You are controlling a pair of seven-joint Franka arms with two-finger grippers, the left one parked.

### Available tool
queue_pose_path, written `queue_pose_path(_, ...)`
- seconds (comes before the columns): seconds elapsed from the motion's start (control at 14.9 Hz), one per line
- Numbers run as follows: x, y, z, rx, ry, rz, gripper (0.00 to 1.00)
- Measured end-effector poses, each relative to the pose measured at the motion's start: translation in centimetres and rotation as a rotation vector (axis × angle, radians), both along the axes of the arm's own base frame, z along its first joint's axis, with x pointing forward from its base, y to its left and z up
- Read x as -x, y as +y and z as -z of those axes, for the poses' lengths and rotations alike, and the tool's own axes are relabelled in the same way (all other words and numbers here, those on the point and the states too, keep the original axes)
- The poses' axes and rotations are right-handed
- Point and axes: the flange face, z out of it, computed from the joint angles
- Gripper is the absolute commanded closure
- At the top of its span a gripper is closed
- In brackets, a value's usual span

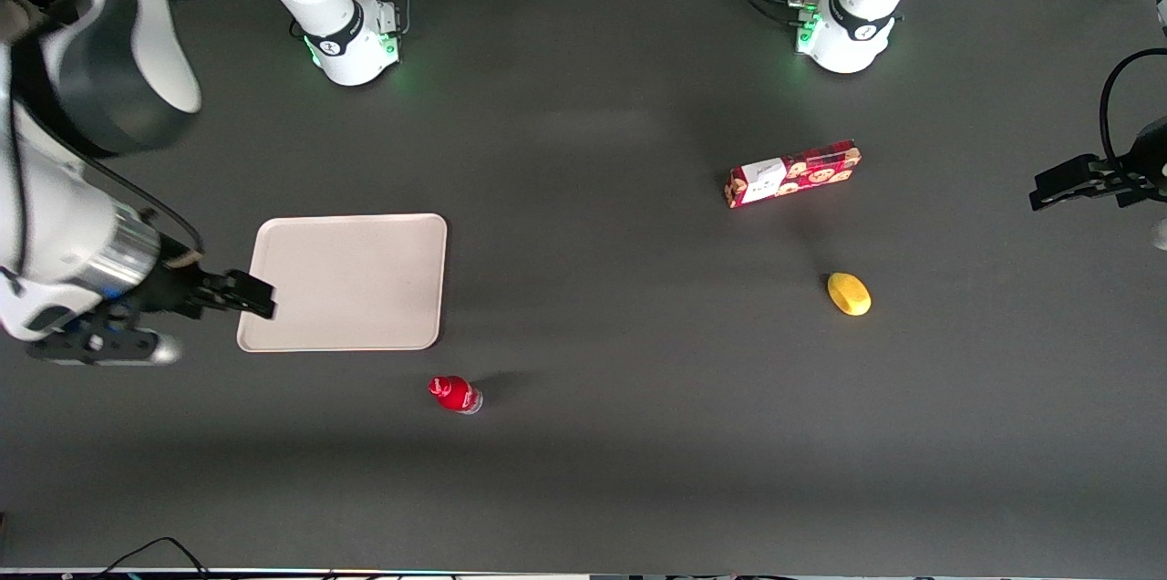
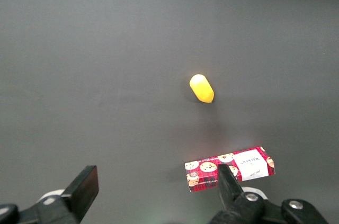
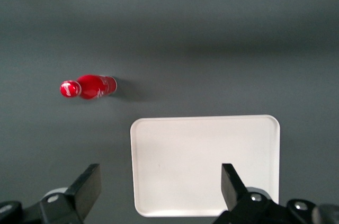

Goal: Place coke bottle on tray
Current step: 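Move the open right gripper over the tray toward the red Coca-Cola bottle, then lower the right gripper and close it around the bottle's body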

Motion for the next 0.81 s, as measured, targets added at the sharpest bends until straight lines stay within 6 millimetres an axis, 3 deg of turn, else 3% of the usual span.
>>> queue_pose_path(0.2, -1.7, 5.4, 2.4, 0.020, -0.005, -0.023, 0.00)
queue_pose_path(0.47, -3.8, 10.3, 5.4, -0.035, -0.026, 0.009, 0.00)
queue_pose_path(0.81, -5.6, 15.1, 12.6, -0.076, -0.044, -0.004, 0.00)
